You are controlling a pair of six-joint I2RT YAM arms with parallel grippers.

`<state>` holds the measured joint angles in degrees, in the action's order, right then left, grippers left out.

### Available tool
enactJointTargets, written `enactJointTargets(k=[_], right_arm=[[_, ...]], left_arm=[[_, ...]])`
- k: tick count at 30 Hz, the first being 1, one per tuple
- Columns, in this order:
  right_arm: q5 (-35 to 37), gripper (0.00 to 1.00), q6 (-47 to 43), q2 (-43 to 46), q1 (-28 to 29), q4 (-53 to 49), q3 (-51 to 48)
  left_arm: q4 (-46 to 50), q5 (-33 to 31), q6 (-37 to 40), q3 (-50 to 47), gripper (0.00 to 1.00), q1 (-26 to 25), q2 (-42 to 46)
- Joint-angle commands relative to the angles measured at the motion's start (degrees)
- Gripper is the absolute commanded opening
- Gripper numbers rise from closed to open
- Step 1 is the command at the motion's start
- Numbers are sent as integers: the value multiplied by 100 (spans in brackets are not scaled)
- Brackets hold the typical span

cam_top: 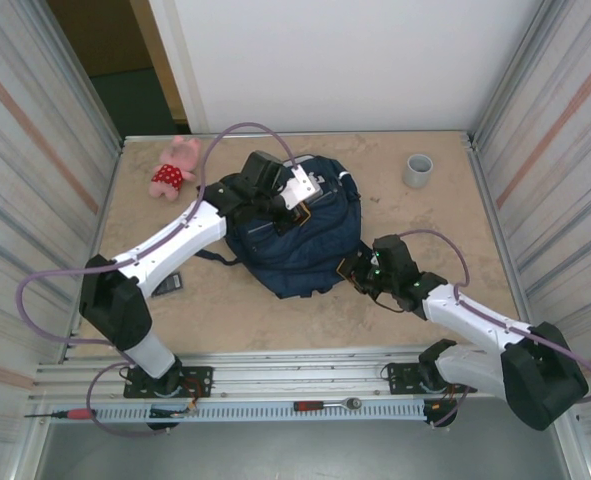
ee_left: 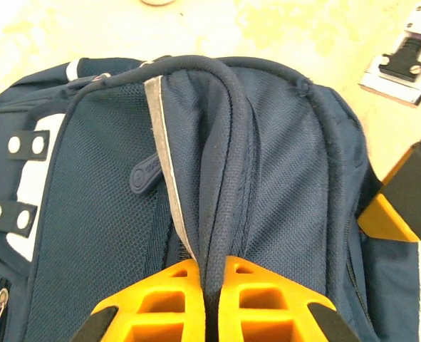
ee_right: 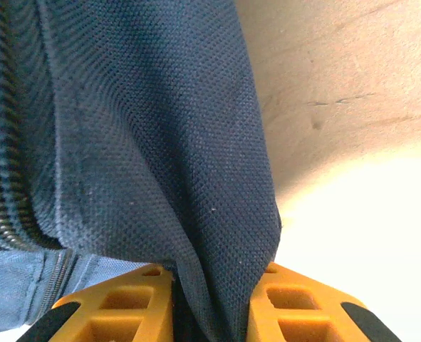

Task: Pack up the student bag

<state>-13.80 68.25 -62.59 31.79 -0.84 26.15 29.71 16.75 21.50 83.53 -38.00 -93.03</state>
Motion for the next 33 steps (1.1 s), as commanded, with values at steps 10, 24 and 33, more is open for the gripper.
enactJointTargets(k=[10, 24, 33], right_arm=[[-135, 60, -2334, 1488, -385, -2296, 580], [-1855, 71, -2159, 675, -1461, -2649, 2161], [-1957, 60, -785, -73, -851, -1604, 2126]], left_arm=[[-438, 1043, 1491, 260, 0, 258, 303], [67, 2753, 3591, -546, 0, 415, 626], [12, 2636, 3760, -783, 0, 397, 741]])
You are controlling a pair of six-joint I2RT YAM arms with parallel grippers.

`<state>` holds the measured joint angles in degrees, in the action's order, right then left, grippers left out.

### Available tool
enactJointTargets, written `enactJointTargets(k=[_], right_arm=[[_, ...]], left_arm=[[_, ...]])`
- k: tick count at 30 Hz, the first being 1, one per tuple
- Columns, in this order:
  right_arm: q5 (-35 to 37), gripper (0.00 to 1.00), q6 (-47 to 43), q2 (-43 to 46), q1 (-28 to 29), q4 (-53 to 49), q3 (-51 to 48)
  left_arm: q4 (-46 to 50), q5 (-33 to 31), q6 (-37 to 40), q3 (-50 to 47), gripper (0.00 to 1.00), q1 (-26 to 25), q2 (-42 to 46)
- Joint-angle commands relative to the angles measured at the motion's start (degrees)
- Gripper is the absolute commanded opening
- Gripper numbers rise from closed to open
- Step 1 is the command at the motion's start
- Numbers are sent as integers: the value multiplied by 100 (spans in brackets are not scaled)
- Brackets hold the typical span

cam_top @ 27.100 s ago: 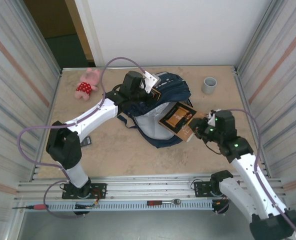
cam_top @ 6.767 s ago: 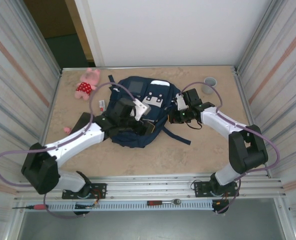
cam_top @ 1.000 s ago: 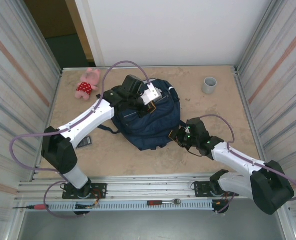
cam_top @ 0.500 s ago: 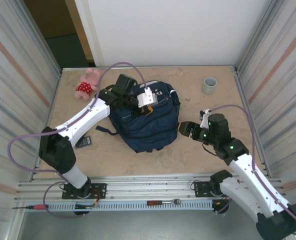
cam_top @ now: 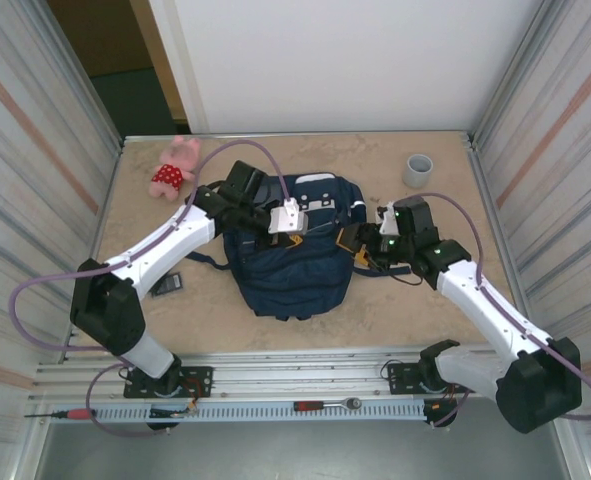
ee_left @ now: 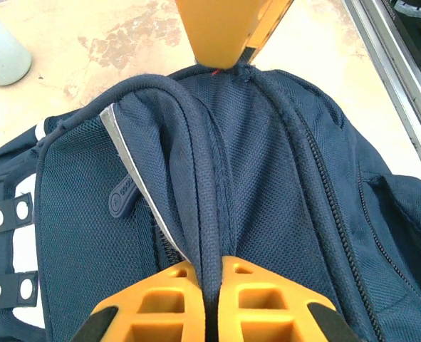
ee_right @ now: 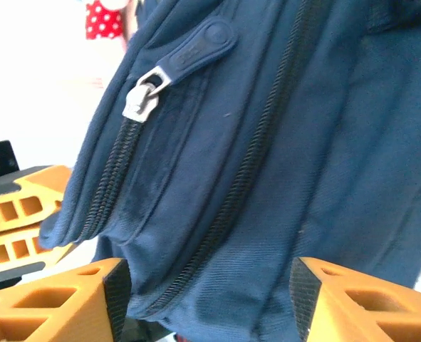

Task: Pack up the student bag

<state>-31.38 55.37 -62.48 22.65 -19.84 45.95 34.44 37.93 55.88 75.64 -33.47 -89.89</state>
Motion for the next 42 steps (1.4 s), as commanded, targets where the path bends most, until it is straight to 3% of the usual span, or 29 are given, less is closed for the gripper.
enactJointTargets(k=[1, 4, 8, 13, 16, 21, 26, 38, 40, 42], right_arm=[[-211, 60, 540, -161, 90, 309, 152], [-222, 57, 698, -321, 125, 473, 84], [-209, 44, 856, -508, 123, 800, 24], [-138, 11, 852, -451, 151, 929, -109], [-16, 0, 784, -265, 196, 950, -199], [63, 0, 734, -164, 338, 1077, -225], [195, 0, 729, -176, 548, 1146, -214], [522, 0, 738, -125, 998, 1238, -201], [609, 0, 747, -85, 1077, 1245, -201], [659, 0, 762, -63, 1139, 1250, -205]], left_arm=[[-496, 526, 313, -20, 0, -59, 437], [-556, 588, 298, -73, 0, -63, 462], [-596, 668, 296, -144, 0, -115, 483], [-968, 441, -176, -340, 0, -116, 516], [-939, 340, -357, -417, 12, -100, 524], [-878, 159, -848, -358, 47, -285, 509], [-842, -432, -1048, -237, 62, -711, 271], [-681, -1518, -1782, 148, 63, -819, -440], [-643, -1645, -1783, 112, 60, -816, -481], [-608, -1732, -1728, 59, 52, -818, -486]])
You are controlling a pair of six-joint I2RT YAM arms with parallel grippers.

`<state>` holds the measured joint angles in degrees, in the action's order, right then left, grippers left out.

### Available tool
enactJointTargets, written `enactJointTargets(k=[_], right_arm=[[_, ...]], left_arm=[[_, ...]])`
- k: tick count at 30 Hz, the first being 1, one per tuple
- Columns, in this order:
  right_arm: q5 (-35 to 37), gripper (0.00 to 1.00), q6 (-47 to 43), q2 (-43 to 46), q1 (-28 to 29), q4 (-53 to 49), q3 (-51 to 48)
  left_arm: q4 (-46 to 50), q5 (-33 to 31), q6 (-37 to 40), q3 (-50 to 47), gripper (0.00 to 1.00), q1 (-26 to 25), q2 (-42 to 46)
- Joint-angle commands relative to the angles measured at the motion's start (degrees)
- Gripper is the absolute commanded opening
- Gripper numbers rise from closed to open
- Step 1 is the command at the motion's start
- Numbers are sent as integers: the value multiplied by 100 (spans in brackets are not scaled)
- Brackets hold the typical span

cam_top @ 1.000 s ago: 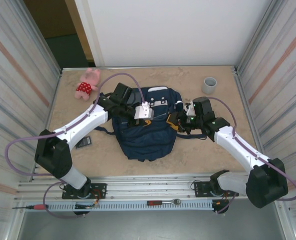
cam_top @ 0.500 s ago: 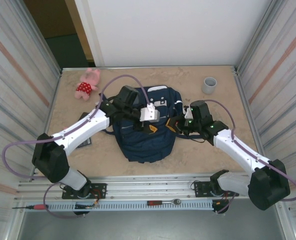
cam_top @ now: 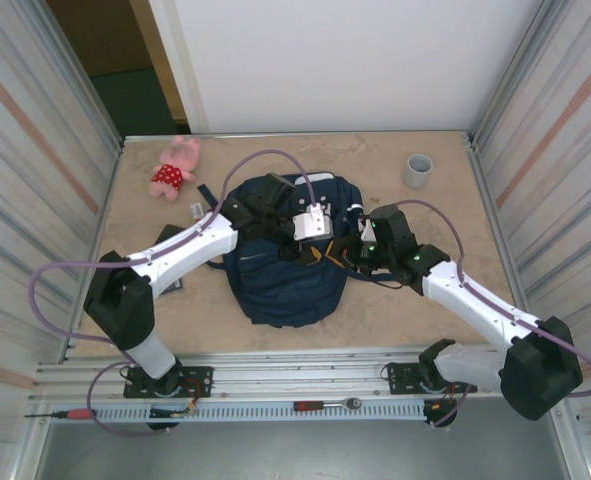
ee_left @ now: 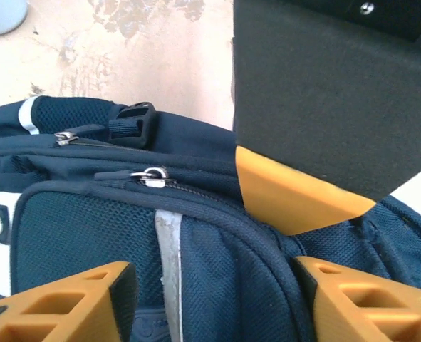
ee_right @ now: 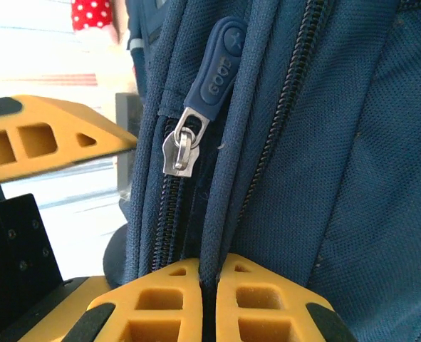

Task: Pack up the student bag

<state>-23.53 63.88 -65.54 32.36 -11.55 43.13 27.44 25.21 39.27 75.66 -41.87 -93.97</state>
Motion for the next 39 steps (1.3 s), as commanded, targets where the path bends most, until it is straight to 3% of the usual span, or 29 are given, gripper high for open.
enactJointTargets(k=[1, 6, 8, 10, 11, 16, 18, 25, 33, 39], right_arm=[[-127, 0, -94, 243, 190, 421, 96], [-91, 3, -520, 308, 193, -56, 235], [-76, 19, -868, 395, 114, -319, 283], [-95, 37, -1404, 510, -63, -570, 283], [-109, 41, -1668, 546, -181, -726, 275], [-566, 51, -3442, 609, -1036, -1121, 225], [-876, 55, -4430, 531, -1250, -1068, 204], [-1578, 62, -7278, -298, -1620, -1053, 603], [-2825, 60, -9057, -1770, -2091, -1158, 1371], [-3083, 60, -10139, -2718, -2120, -1793, 2131]], left_arm=[[119, -510, -8, 20, 44, 21, -69], [45, -404, 110, -228, 7, 174, 166], [4, -24, 164, -361, 0, 309, 371], [-223, 461, 288, -621, 0, 440, 674], [-371, 714, 354, -775, 0, 500, 824], [-1363, 2153, 106, -1504, 0, 931, 1477], [-1416, 2395, 113, -1581, 0, 1037, 1572], [-1295, 2633, 437, -1626, 0, 1146, 1776], [-1012, 2608, 766, -1625, 0, 1146, 1852], [-925, 2571, 863, -1582, 0, 1146, 1844]])
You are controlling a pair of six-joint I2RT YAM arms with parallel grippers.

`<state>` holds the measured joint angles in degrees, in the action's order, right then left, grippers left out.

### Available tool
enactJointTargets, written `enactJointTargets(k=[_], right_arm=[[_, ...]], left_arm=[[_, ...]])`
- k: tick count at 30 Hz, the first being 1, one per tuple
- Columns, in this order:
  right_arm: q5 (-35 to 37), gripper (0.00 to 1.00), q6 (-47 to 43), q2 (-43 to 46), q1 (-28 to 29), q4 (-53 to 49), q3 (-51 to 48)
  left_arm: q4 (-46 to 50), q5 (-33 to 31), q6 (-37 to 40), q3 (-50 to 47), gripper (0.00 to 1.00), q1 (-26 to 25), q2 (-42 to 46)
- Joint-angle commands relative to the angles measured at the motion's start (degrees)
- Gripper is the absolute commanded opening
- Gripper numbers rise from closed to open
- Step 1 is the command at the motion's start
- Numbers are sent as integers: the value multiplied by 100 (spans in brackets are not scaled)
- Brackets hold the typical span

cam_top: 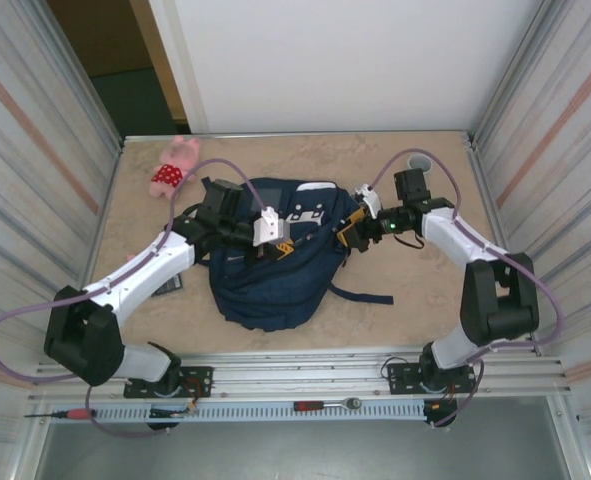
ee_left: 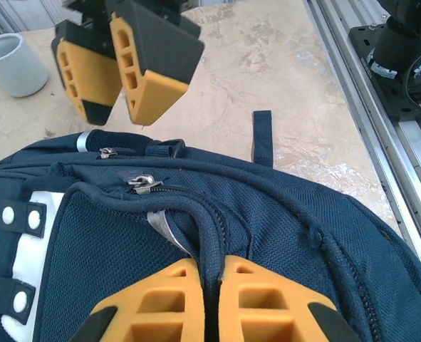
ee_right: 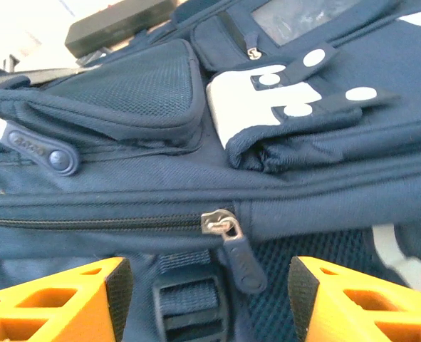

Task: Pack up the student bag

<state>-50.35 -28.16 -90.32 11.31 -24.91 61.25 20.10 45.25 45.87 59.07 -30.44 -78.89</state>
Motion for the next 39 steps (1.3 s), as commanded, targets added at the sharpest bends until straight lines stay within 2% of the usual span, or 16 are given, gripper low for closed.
enactJointTargets(k=[1, 5, 10, 14, 22, 29, 31, 35, 39], right_arm=[[-417, 60, -1073, -375, -15, -589, 447], [-582, 60, -1656, -809, -27, -1420, 887], [-680, 57, -1842, -835, -16, -1801, 854], [-907, 47, -1893, -837, 15, -2104, 862], [-1258, 34, -1921, -660, -69, -2454, 787], [-841, 45, -1035, -553, -348, -1458, 540], [-643, 52, -1004, -680, -303, -1287, 609], [-243, 60, -1244, -973, -22, -1042, 785], [63, 62, -1456, -1267, 224, -943, 1004]], left_arm=[[-189, 555, 224, 81, 0, 5, 324], [-223, 477, 231, 82, 0, 29, 325], [-292, 414, 207, 47, 0, 62, 324], [-305, 405, 212, 52, 0, 82, 289], [-340, 449, 193, 32, 0, 82, 280], [-342, 458, 225, -15, 0, 82, 283], [-345, 458, 234, -19, 0, 84, 272], [-334, 423, 254, -27, 0, 82, 286], [-277, 361, 308, -28, 0, 84, 300]])
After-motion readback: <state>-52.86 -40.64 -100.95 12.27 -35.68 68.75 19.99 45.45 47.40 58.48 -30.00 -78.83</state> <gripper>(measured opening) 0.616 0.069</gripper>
